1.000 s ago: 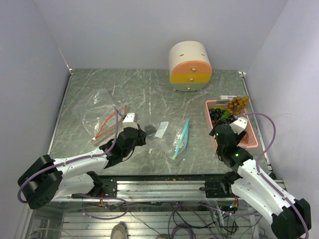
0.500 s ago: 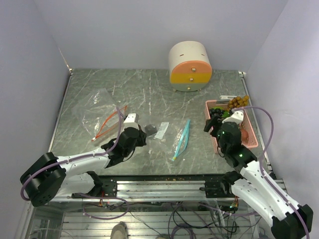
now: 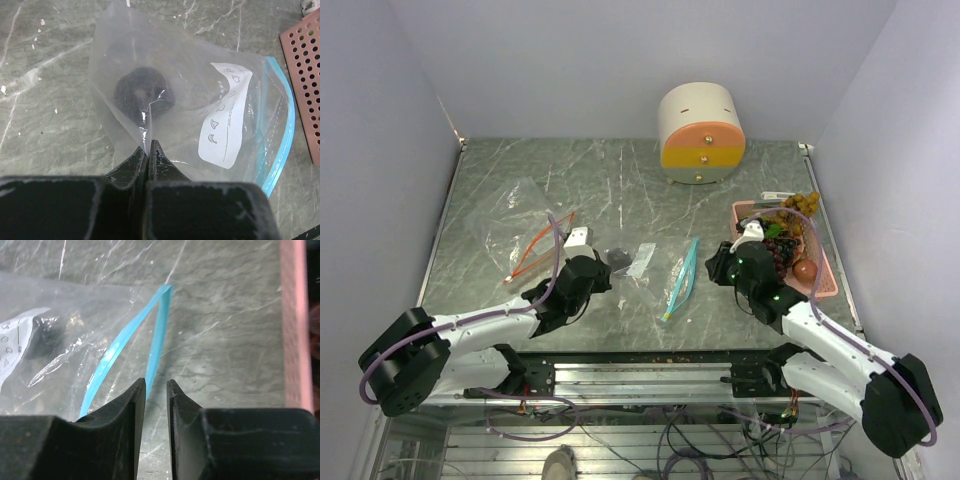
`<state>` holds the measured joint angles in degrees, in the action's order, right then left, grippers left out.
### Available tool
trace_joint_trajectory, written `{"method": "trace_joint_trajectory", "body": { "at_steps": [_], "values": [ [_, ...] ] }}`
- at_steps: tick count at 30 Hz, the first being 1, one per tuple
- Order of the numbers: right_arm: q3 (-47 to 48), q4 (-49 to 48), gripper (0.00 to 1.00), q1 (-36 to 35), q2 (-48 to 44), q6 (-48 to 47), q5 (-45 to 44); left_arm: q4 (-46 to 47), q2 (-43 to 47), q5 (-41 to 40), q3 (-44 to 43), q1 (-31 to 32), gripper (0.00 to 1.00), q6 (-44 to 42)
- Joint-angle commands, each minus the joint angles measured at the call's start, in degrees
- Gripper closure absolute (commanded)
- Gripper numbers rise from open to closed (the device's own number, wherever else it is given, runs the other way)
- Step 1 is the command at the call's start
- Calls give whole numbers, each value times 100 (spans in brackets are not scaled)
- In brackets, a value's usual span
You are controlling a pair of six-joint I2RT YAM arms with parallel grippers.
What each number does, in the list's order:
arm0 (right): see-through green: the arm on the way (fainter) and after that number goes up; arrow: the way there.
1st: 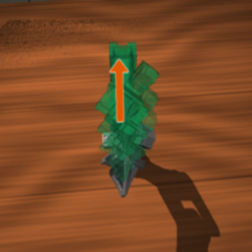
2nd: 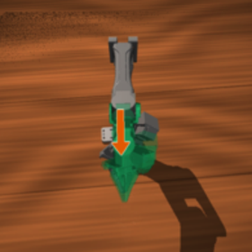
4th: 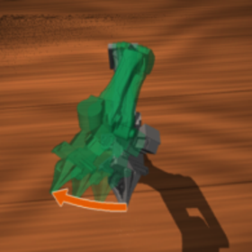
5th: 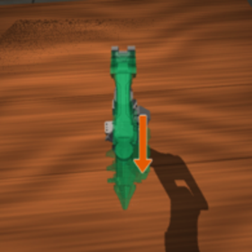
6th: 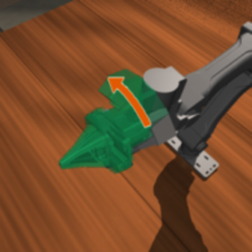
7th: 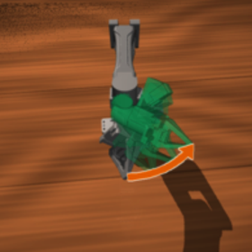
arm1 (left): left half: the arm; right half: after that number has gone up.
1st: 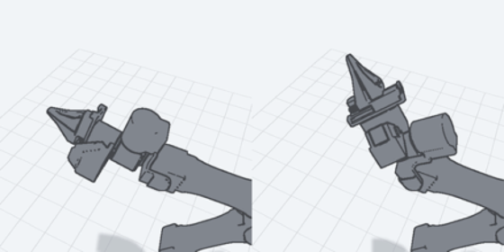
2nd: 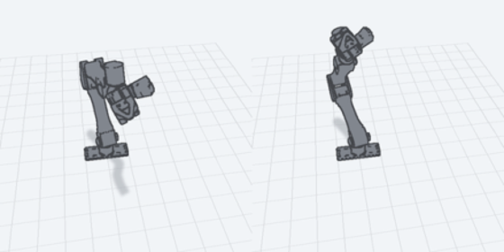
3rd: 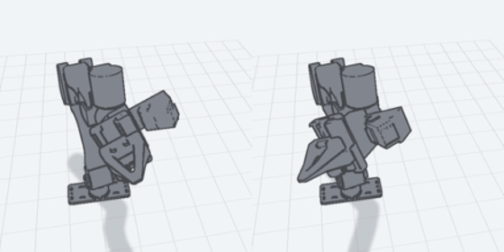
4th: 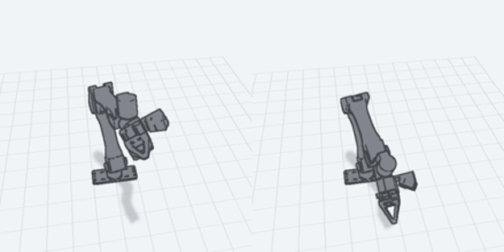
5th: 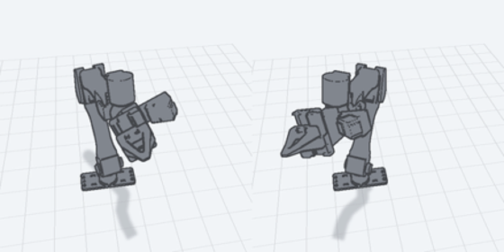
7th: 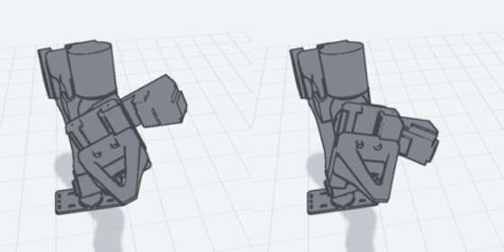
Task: Open the zip-top bag and remove the fake food
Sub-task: Pick up the fake fruit from the zipper food storage bag.
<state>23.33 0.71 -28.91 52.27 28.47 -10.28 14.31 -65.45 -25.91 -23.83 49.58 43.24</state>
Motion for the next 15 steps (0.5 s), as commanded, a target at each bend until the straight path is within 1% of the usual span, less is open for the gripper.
{"method": "trace_joint_trajectory", "body": {
  "at_steps": [1,5,12,15],
  "values": [
    [-142,-702,78,-187,367,178,390,59,-97,-102,-118,-37,93,130],
    [-328,-1418,82,-293,962,369,816,124,-161,-38,-93,-37,93,181],
    [-584,-2985,83,-396,1899,578,1453,9,-94,-68,-114,-36,93,161],
    [-634,-3641,83,-410,2162,680,1791,-26,-136,-45,-151,-41,93,131]
  ]
}}
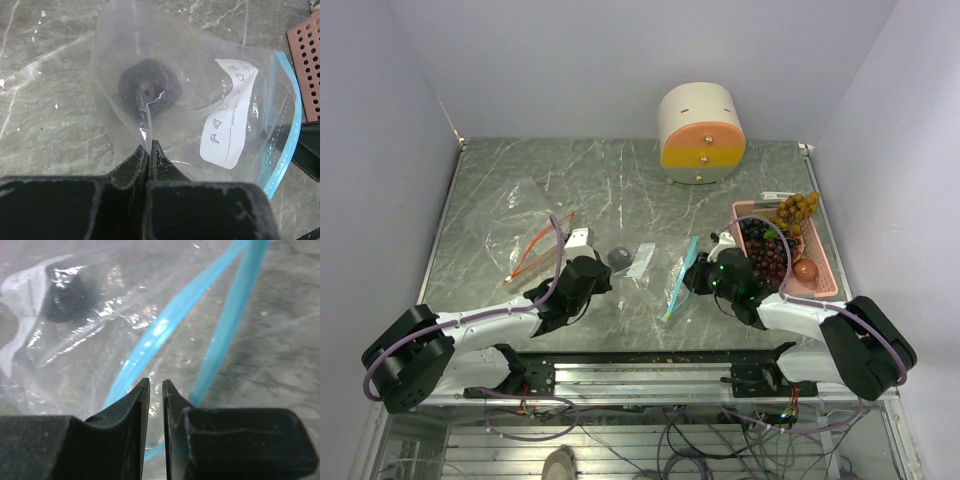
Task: Open the zip-top bag and remove the fake food
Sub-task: Pick up the fake fruit from the zipper food storage bag.
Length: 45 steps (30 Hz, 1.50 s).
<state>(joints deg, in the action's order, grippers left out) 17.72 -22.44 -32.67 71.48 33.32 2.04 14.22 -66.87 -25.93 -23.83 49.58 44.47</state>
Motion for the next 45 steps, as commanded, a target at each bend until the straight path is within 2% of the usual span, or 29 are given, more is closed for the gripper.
{"method": "trace_joint_trajectory", "body": {
  "at_steps": [1,4,15,21,26,29,40,45],
  "values": [
    [-88,-1525,83,-38,296,227,657,-10,-23,-22,-159,-37,93,9],
    [-110,-2103,81,-55,455,299,952,46,-99,24,-146,-36,93,16],
    [-34,-3432,58,-282,1252,405,1294,198,256,492,-289,19,93,-345],
    [-105,-3904,55,-397,1756,444,1188,-211,721,-86,-679,630,93,-1025],
    [-118,-4206,54,-418,1969,508,1227,-165,553,-223,-686,865,93,-1185],
    [-156,-4242,53,-433,1940,472,1186,-93,431,-288,-561,868,93,-1077],
    [-124,-3492,26,-533,1667,-49,444,-335,582,-468,-477,863,92,-928],
    [242,-3111,21,-724,1901,-376,149,-125,482,-420,-198,863,93,-639]
  ]
}}
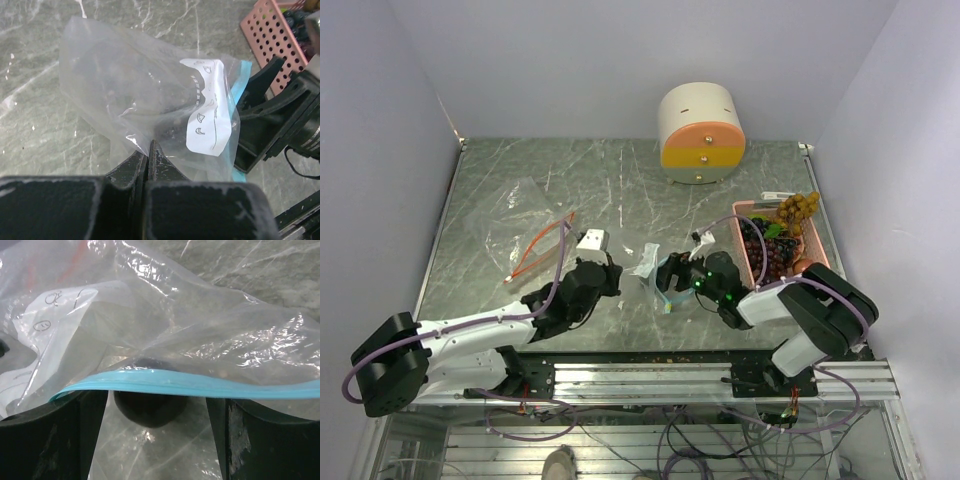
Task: Open the zip-top bag and remove the fake food
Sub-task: Pick up the fake fruit from the zipper food storage bag.
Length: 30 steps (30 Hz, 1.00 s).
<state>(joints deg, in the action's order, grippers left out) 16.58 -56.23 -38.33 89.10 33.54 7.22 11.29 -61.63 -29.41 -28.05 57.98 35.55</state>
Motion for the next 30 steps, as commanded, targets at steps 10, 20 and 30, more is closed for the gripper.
{"method": "trace_joint_trajectory", "body": {
  "at_steps": [10,20,30],
  "values": [
    [1008,1125,22,-705,424,-926,-1071,-106,44,-214,224,22,92,333],
    [626,1196,25,-940,388,-1257,-898,-81,-66,-342,256,18,92,546],
    [705,1080,28,-938,74,-1342,-1080,-139,17,-342,304,12,92,580]
  ]
}}
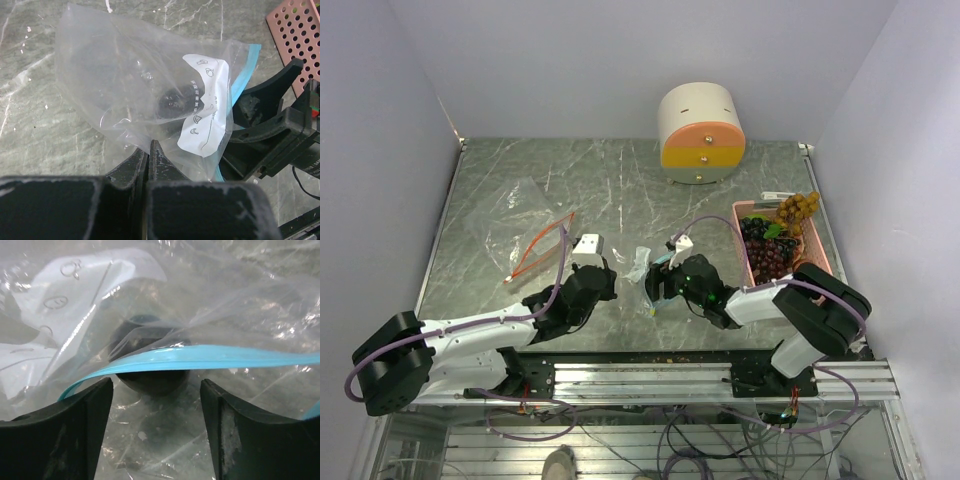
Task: Open the zip-top bag and remove the fake food
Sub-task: Pick up the fake fruit from the zipper food storage bag.
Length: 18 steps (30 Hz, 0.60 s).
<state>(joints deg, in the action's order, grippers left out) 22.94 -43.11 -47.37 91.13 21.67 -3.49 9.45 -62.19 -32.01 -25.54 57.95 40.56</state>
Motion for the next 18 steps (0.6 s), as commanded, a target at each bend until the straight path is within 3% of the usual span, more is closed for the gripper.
{"method": "trace_joint_trajectory", "body": {
  "at_steps": [1,6,11,18],
  "values": [
    [168,-221,25,-28,-64,-141,94,54,50,-67,43,16,92,87],
    [606,-356,19,-34,319,-47,520,51,-38,-23,6,16,92,91],
    [1080,-20,21,-30,942,-152,92,-19,43,-44,18,15,92,78],
    [991,-121,52,-33,1009,83,-111,-68,150,-111,141,13,92,150]
  ]
}}
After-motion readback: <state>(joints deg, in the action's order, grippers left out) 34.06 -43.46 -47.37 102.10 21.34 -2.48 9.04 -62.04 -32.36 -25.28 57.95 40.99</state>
